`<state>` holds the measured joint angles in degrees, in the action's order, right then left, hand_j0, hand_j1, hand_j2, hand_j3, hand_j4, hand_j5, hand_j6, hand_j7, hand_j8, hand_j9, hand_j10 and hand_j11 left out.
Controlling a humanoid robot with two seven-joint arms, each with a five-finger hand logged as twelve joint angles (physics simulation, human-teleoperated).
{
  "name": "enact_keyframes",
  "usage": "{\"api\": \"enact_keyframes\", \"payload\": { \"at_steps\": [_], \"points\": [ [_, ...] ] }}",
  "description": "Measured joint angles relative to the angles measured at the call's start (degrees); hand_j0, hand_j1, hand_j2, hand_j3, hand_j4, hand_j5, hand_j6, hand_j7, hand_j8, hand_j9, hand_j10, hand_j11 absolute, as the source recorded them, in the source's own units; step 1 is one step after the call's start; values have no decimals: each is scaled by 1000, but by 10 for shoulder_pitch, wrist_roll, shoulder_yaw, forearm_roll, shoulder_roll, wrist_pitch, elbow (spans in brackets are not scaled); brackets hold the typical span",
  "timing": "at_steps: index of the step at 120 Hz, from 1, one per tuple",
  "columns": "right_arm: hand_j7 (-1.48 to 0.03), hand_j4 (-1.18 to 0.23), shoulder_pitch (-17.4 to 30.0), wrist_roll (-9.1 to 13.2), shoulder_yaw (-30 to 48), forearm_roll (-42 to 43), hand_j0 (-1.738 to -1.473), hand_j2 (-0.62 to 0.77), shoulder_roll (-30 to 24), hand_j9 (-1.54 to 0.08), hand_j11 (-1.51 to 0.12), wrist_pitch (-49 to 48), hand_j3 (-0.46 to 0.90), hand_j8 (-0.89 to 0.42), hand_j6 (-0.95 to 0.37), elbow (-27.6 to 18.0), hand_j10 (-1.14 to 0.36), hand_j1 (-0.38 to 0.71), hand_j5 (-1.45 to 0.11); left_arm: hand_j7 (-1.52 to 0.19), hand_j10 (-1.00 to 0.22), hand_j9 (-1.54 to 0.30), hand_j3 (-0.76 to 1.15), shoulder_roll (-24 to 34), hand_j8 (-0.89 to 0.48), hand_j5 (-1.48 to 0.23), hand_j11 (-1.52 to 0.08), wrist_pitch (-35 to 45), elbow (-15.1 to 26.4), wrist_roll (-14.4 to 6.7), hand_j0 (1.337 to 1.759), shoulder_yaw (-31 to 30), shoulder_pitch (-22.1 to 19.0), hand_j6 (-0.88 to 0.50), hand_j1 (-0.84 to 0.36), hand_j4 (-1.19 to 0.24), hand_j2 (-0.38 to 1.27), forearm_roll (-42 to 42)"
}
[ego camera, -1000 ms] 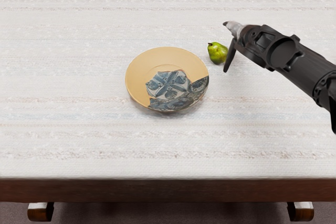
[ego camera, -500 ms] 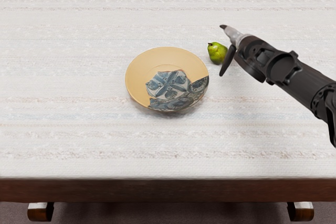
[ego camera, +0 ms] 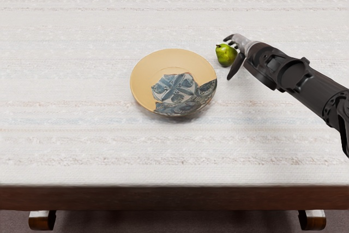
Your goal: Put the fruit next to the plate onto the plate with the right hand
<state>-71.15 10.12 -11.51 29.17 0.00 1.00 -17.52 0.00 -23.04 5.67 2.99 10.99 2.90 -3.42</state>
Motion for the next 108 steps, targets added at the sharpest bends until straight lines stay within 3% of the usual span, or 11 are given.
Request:
{"api": "enact_keyframes", "payload": {
  "at_steps": [22, 93, 108],
  "points": [
    [-371, -300, 1, 2, -1, 2, -1657, -51, 0, -365, -365, -1, -1, -213, -198, 2, -295, -11, -359, -17, -13, -17, 0, 0, -13, -17, -17, 0, 0, 0, 1658, 0, 0, -13, 334, -13, 3, 0],
    [-573, -334, 5, 3, 2, 7, -1654, -54, 0, -546, -544, -15, -2, -139, -126, 4, -494, 152, -489, -17, -13, -17, 0, 0, -13, -17, -17, 0, 0, 0, 1658, 0, 5, -13, 333, -13, 3, 0],
    [-595, -426, 4, 3, 2, 5, -1654, -57, 0, -562, -560, -17, -1, -245, -212, 3, -513, 172, -519, -17, -13, -17, 0, 0, -13, -17, -17, 0, 0, 0, 1658, 0, 5, -13, 333, -13, 3, 0]
  ]
}}
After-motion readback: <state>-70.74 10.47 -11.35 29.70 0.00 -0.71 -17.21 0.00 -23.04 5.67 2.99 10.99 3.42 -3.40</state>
